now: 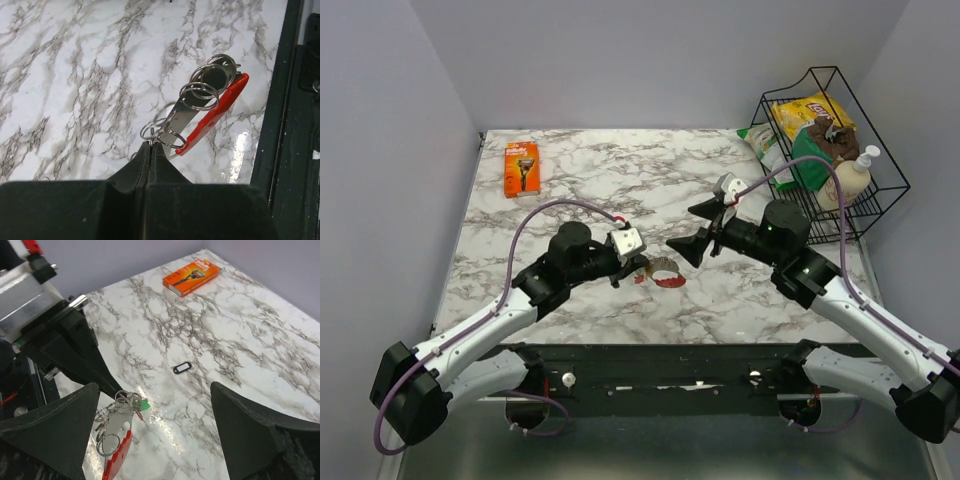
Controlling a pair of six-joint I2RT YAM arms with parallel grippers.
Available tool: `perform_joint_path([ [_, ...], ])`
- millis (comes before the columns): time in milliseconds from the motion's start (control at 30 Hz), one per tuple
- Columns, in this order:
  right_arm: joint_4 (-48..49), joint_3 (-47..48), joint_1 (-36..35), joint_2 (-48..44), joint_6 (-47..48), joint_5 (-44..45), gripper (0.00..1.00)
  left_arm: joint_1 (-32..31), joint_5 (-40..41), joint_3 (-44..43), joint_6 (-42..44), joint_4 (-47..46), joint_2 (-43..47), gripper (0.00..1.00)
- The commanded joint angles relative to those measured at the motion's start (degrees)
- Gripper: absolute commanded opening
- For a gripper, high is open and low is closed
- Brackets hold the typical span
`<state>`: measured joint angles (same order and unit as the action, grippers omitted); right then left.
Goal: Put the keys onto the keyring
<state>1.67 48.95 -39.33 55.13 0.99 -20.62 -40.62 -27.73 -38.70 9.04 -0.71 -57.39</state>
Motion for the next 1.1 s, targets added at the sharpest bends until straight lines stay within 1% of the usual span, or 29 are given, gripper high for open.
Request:
perform_joint_path([
  [0,4.21,0.71,-0.22,3.39,-0.82,2.25,1.0,-0.07,9.08,7.03,-3.85,-8.86,4.99,0.0],
  [67,5.53,1.32,-0.22,4.71,-0.82,2.17,1.0,-0.07,11.02,10.55,-4.9,-12.1,6.49,0.0],
  [100,5.71,1.5,-0.22,6.2,-0.82,2.25,1.0,-0.16,11.98,14.14,-5.25,-13.25,8.15,0.0],
  [133,5.88,1.67,-0.22,6.82,-2.73,2.17,1.0,-0.16,14.26,16.18,-5.87,-14.83,9.04,0.0],
  [167,7.45,1.68,-0.31,7.35,-3.01,2.08,1.0,-0.16,15.06,18.2,-6.4,-18.5,9.83,0.0],
  [200,8.25,1.76,-0.13,8.84,-2.93,1.56,1.0,-0.16,15.77,21.87,-7.53,-20.19,11.66,0.0],
  [233,8.87,1.94,-0.22,9.46,-2.93,1.2,1.0,-0.16,16.9,23.48,-8.07,-21.69,12.55,0.0],
  [300,10.63,2.9,-0.22,11.57,-3.02,0.06,1.0,-0.16,17.35,27.25,-8.77,-25.03,15.09,0.0],
  [333,10.72,3.43,-0.22,14.1,-2.93,-0.38,1.0,-0.25,17.35,28.23,-10.43,-25.65,16.07,0.0],
  [400,12.12,4.4,-0.22,16.66,-3.1,-1.7,1.0,-0.34,16.39,29.9,-10.62,-25.66,18.78,0.0],
  [467,13.96,5.71,-0.22,20.95,-3.71,-3.19,1.0,-0.34,15.43,30.87,-11.06,-24.61,20.73,0.0],
  [600,14.5,10.02,0.04,29.14,-4.33,-5.13,0.98,-0.42,12.45,33.68,-10.97,-23.99,27.04,0.0],
  [733,14.94,15.64,2.41,36.87,-7.31,-10.73,0.94,-0.51,10.5,34.3,-9.83,-21.45,32.68,0.0],
  [833,15.38,19.51,4.78,41.27,-10.13,-14.78,0.92,-0.77,14.78,33.6,-10.36,-19.33,37.16,0.0],
  [900,14.94,21.79,5.84,42.94,-10.84,-15.76,0.92,-0.69,17.95,32.38,-10.09,-17.75,40.49,0.0],
  [933,14.68,22.85,6.54,44.26,-10.93,-16.46,0.92,-0.69,21.28,31.76,-9.74,-16.96,41.64,0.0],
  [1033,11.87,27.24,7.77,48.38,-10.58,-18.48,0.92,-0.78,26.92,28.86,-9.3,-14.24,45.07,0.0],
  [1067,10.91,28.21,7.95,49.36,-10.92,-19.1,0.92,-0.69,30.76,28.07,-7.74,-13.62,45.6,0.0],
])
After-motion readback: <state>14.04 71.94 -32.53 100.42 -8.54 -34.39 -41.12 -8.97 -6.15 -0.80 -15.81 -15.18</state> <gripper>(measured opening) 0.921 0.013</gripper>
